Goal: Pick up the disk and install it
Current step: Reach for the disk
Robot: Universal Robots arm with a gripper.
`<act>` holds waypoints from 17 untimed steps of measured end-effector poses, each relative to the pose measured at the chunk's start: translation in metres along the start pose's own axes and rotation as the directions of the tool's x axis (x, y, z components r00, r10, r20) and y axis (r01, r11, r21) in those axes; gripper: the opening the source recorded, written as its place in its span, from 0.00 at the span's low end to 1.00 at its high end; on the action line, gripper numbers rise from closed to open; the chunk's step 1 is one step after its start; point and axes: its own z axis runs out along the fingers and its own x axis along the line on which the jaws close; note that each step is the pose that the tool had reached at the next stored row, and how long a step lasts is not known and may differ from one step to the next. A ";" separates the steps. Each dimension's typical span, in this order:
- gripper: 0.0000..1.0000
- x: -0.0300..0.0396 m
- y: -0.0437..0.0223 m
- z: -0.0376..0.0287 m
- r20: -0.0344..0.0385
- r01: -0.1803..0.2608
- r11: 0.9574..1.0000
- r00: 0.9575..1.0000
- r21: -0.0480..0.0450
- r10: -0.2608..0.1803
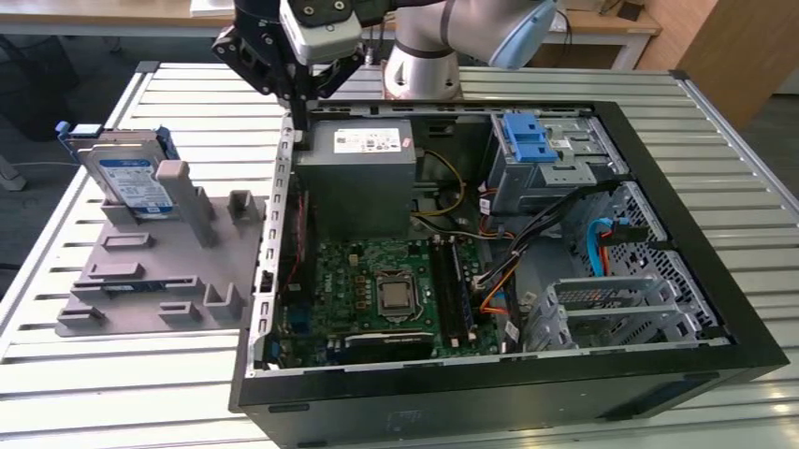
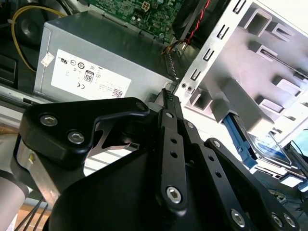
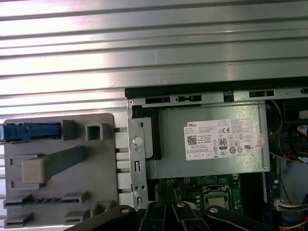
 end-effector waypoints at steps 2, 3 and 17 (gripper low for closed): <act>0.11 0.0007 -0.0001 0.0002 -0.001 0.000 1.000 1.000 0.000 0.000; 0.11 0.0011 -0.0001 0.0003 -0.001 0.000 1.000 1.000 0.000 0.000; 0.11 0.0065 -0.0006 0.0015 -0.005 0.000 1.000 1.000 0.000 0.000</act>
